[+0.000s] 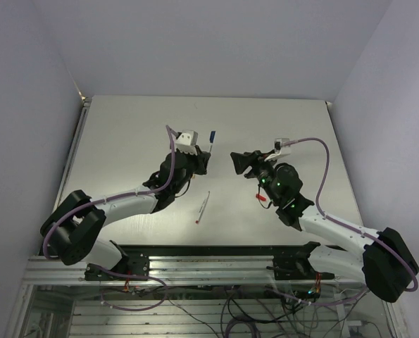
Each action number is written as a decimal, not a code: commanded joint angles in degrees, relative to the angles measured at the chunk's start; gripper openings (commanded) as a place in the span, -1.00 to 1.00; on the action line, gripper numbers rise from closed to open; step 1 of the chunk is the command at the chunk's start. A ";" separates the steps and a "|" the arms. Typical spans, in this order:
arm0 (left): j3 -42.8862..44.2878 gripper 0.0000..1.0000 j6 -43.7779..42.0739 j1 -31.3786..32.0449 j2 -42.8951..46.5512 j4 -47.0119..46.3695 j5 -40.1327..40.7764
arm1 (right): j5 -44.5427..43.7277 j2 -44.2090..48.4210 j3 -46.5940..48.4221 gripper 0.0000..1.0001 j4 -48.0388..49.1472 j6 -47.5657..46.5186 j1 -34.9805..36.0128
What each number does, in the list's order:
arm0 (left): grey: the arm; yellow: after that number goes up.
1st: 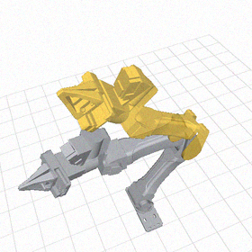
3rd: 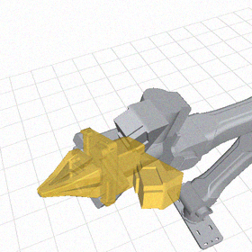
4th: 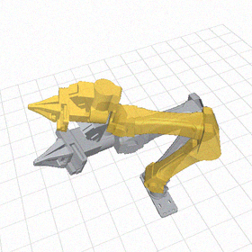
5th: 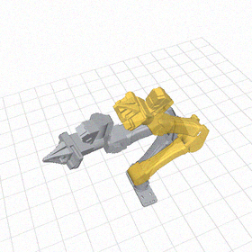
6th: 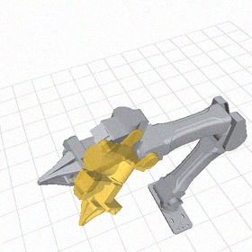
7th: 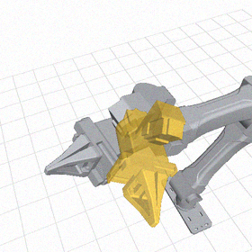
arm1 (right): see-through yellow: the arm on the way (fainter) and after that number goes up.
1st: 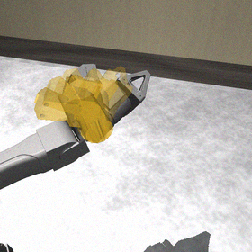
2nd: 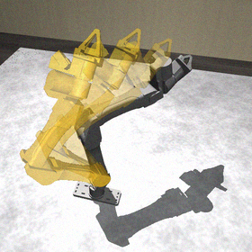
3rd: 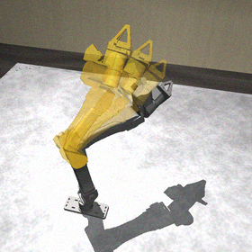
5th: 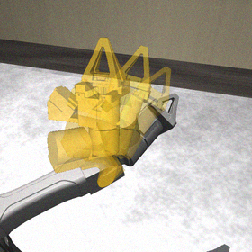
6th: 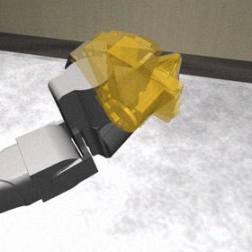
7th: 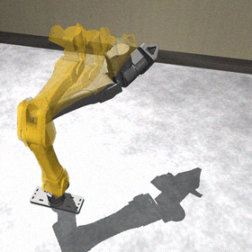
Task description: Insert the pens into the pen caps
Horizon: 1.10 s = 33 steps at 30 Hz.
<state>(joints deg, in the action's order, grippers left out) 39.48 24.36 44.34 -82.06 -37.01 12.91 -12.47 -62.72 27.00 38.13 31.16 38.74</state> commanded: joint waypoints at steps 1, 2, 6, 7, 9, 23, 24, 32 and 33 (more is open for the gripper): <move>4.78 -0.86 -1.89 -1.65 -2.70 8.29 8.84 | -6.06 2.72 -0.12 0.14 -7.03 -1.84 0.21; 5.87 -0.86 -2.13 -2.22 -3.71 10.20 9.60 | -7.57 3.00 0.19 0.14 -9.13 -1.74 0.21; 9.54 -0.86 -3.48 -4.65 -8.79 15.50 12.25 | -13.08 3.97 1.15 0.14 -16.46 -0.89 0.16; 10.70 -0.86 -3.89 -5.33 -10.13 16.83 11.97 | -14.21 4.08 1.23 0.14 -17.82 -0.59 0.19; 13.44 -0.86 -4.83 -6.24 -12.85 18.53 10.53 | -16.30 4.44 1.21 0.14 -20.33 0.08 0.19; 25.47 -0.86 -3.18 -6.56 -28.44 21.15 2.37 | -18.35 4.37 0.57 0.14 -24.37 2.57 0.02; 25.95 -0.86 -3.06 -6.59 -28.95 21.57 2.55 | -18.09 4.23 0.46 0.14 -24.29 2.67 0.02; 29.88 -0.86 -1.14 -6.52 -32.74 26.02 4.67 | -16.99 3.14 0.65 0.14 -24.07 3.12 0.00; 29.94 -0.86 -1.00 -6.46 -32.95 26.10 5.00 | -16.86 3.13 0.62 0.14 -24.07 3.16 0.04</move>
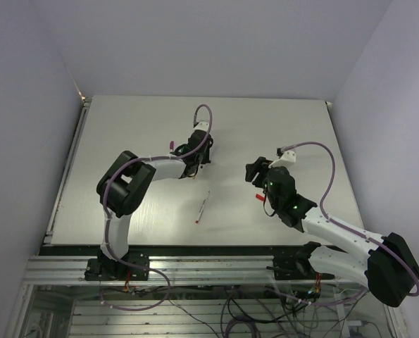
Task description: Insert the pens into the pen caps
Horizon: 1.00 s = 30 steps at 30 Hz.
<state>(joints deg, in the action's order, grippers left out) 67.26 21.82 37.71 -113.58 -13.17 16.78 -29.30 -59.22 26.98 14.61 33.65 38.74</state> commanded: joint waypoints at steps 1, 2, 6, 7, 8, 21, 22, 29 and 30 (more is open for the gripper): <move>2.16 -0.86 1.67 0.18 -1.61 2.20 1.35 | 0.02 -0.23 0.57 0.14 -0.55 0.75 0.03; 2.28 -0.86 1.79 0.24 -1.83 2.26 1.68 | 0.03 -0.15 0.47 0.14 -0.48 0.80 0.06; 3.28 -0.86 2.29 0.25 -3.21 3.42 2.57 | 0.38 -0.15 0.18 0.14 -0.24 0.97 0.02; 3.57 -0.86 2.46 0.24 -3.54 3.68 2.71 | 0.45 -0.18 0.18 0.14 -0.20 1.06 0.06; 3.79 -0.86 2.66 0.25 -3.84 3.94 2.78 | 0.53 -0.19 0.13 0.14 -0.15 1.02 0.02; 4.37 -0.51 2.89 0.34 -3.04 4.16 2.83 | 1.87 -0.40 -0.09 0.12 0.76 0.21 0.04; 4.37 -0.47 2.80 0.34 -2.71 4.15 2.85 | 1.88 -0.33 -0.10 0.12 0.77 0.12 0.02; 4.64 -0.35 2.33 0.42 -0.79 4.45 2.85 | 2.05 -0.48 0.08 0.12 1.03 -0.40 0.02; 4.84 -0.34 2.31 0.42 -0.75 4.81 2.96 | 2.13 -0.48 0.15 0.12 0.96 -0.49 0.02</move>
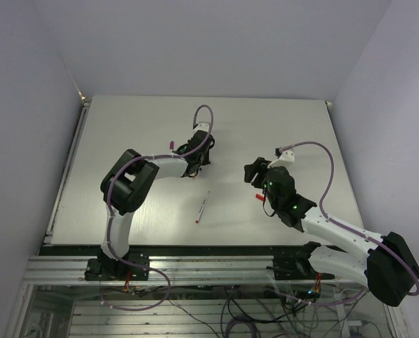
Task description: Insert the pens into the pen caps
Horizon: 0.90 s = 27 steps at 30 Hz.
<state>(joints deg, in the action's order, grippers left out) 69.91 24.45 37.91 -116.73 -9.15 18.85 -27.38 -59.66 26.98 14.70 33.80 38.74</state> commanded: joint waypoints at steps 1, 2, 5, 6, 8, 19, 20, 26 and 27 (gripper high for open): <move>2.24 -0.34 -0.28 0.16 2.57 1.14 0.92 | 0.22 -0.07 0.21 0.11 0.79 -0.73 0.02; 2.01 -0.33 -0.28 0.30 2.98 1.18 0.81 | 0.09 0.01 0.30 0.11 0.77 -0.85 0.04; 0.75 -0.33 -0.58 0.72 4.87 0.34 0.87 | -0.85 0.07 0.57 0.11 0.32 -1.47 -0.03; 0.41 -0.34 -0.81 0.94 5.87 0.28 0.98 | -1.43 -0.04 0.88 0.11 -0.12 -1.54 0.00; -0.22 -0.33 -1.65 1.46 7.57 0.71 1.26 | -2.56 -0.55 1.58 0.11 -2.21 -1.33 -0.23; -9.10 -0.27 -1.32 4.00 17.87 3.99 -3.89 | 10.57 -5.93 3.55 0.14 -12.33 -0.70 -12.84; -10.25 -0.27 -1.40 4.20 18.83 4.58 -4.47 | 11.98 -6.61 3.86 0.14 -13.18 -1.55 -13.72; -15.81 -0.27 -1.88 7.60 23.60 9.88 -4.11 | 18.37 -11.10 6.56 0.17 -17.59 -8.16 -14.86; -17.11 -0.27 -1.75 8.22 24.29 10.61 -3.78 | 19.01 -11.64 6.88 0.18 -17.91 -9.05 -14.84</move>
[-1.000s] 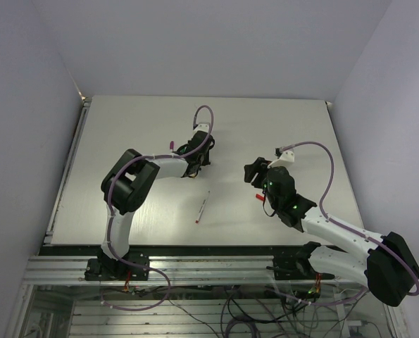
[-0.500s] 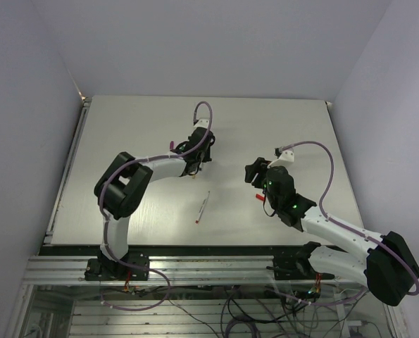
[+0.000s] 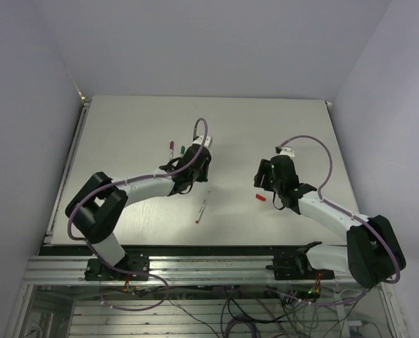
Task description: Insert the pens into the pen caps
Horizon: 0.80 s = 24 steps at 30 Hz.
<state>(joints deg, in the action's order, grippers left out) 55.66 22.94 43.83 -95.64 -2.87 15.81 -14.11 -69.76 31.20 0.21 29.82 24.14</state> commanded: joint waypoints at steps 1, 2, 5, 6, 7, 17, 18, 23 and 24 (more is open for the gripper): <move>-3.84 -0.27 -0.12 3.03 3.79 4.98 -0.44 | 6.17 -1.92 2.98 0.18 -3.64 -5.93 -0.24; -4.72 -0.27 0.06 3.74 4.32 5.27 -0.54 | 6.46 -2.17 3.21 0.18 -3.78 -6.59 -0.23; -7.18 -0.26 0.33 5.03 5.92 5.02 -2.61 | 6.76 -2.68 3.77 0.18 -3.98 -8.23 -0.23; -7.87 -0.26 0.47 5.30 6.33 4.75 -3.50 | 6.65 -2.79 3.97 0.18 -4.05 -8.65 -0.20; -8.38 -0.26 0.48 5.55 6.66 4.64 -4.36 | 6.60 -2.98 4.18 0.17 -4.19 -8.93 -0.23; -10.13 -0.26 -1.03 8.40 8.52 6.57 -6.78 | 6.11 -4.72 4.57 0.16 -4.61 -9.19 -0.22; -10.15 -0.26 -1.04 8.56 8.41 6.70 -6.92 | 6.11 -4.81 4.49 0.16 -4.52 -9.17 -0.24; -9.67 -0.27 -1.10 9.80 7.27 8.26 -5.67 | 6.49 -5.59 4.61 0.16 -4.25 -9.54 -0.23; -9.54 -0.27 -1.07 10.09 7.04 8.72 -5.11 | 6.54 -5.77 4.65 0.15 -4.25 -9.59 -0.22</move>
<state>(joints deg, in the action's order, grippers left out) 45.89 22.48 52.73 -88.40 3.57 10.50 -8.25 -74.74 34.83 -4.21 21.34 24.10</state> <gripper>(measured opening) 0.366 0.580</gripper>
